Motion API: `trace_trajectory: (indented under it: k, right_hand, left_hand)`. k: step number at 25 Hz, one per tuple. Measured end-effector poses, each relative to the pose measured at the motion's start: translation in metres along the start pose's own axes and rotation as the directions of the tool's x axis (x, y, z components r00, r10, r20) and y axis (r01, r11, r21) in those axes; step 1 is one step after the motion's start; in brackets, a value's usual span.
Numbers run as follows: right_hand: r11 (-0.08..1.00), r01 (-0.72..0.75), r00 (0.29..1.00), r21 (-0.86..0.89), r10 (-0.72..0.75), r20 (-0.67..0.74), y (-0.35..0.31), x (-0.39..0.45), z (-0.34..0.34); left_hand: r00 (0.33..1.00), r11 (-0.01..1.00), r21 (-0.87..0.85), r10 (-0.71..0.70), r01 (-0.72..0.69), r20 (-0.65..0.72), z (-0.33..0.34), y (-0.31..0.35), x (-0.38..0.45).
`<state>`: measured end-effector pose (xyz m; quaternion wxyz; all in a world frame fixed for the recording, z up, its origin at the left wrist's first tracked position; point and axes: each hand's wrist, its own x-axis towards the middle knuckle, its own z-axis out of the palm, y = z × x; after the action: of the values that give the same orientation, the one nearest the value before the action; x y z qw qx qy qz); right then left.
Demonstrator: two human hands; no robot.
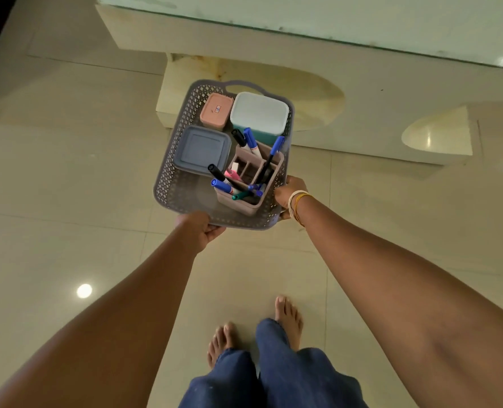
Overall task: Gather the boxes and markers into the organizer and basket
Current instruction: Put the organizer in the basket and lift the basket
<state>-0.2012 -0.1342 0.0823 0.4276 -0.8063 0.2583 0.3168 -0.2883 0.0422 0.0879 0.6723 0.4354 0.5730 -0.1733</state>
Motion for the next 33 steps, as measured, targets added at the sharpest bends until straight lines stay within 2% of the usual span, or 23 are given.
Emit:
trace_trajectory:
  k: [3, 6, 12, 18, 21, 25, 29, 33]
  right_hand:
    - [0.998, 0.051, 0.999, -0.045, -0.052, -0.012, -0.004, 0.087, 0.011]
    - [0.998, 0.064, 0.998, -0.006, -0.064, -0.018, -0.016, 0.160, 0.014]
    - [0.980, 0.101, 0.992, 0.171, -0.086, -0.094, -0.057, 0.224, 0.020]
    - [0.985, 0.138, 0.984, 0.101, -0.125, -0.125, -0.096, 0.268, 0.014]
    - [0.970, 0.180, 0.983, 0.162, -0.170, -0.069, -0.107, 0.305, 0.010]
    - [0.933, 0.238, 0.953, 0.270, -0.172, -0.248, -0.112, 0.367, 0.005]
    - [0.914, 0.363, 0.875, 0.181, -0.268, -0.402, -0.112, 0.316, 0.011]
    - [0.806, 0.461, 0.844, 0.371, -0.268, -0.466, -0.110, 0.324, 0.020]
  left_hand:
    - [0.998, 1.000, 0.002, 0.029, -0.029, 0.055, 0.032, 0.013, 0.059]
    - [0.994, 0.996, 0.011, 0.082, -0.083, 0.065, 0.065, 0.032, 0.109]
    - [0.976, 0.976, 0.042, 0.212, -0.214, 0.049, 0.112, 0.076, 0.180]
    - [0.942, 0.951, 0.014, 0.304, -0.309, 0.144, 0.146, 0.104, 0.209]
    - [0.914, 0.927, -0.090, 0.374, -0.364, 0.157, 0.156, 0.113, 0.218]
    - [0.883, 0.889, -0.271, 0.426, -0.368, 0.199, 0.168, 0.119, 0.226]
    - [0.835, 0.847, -0.405, 0.474, -0.345, 0.279, 0.186, 0.113, 0.233]
    - [0.762, 0.819, -0.470, 0.524, -0.329, 0.381, 0.192, 0.115, 0.246]
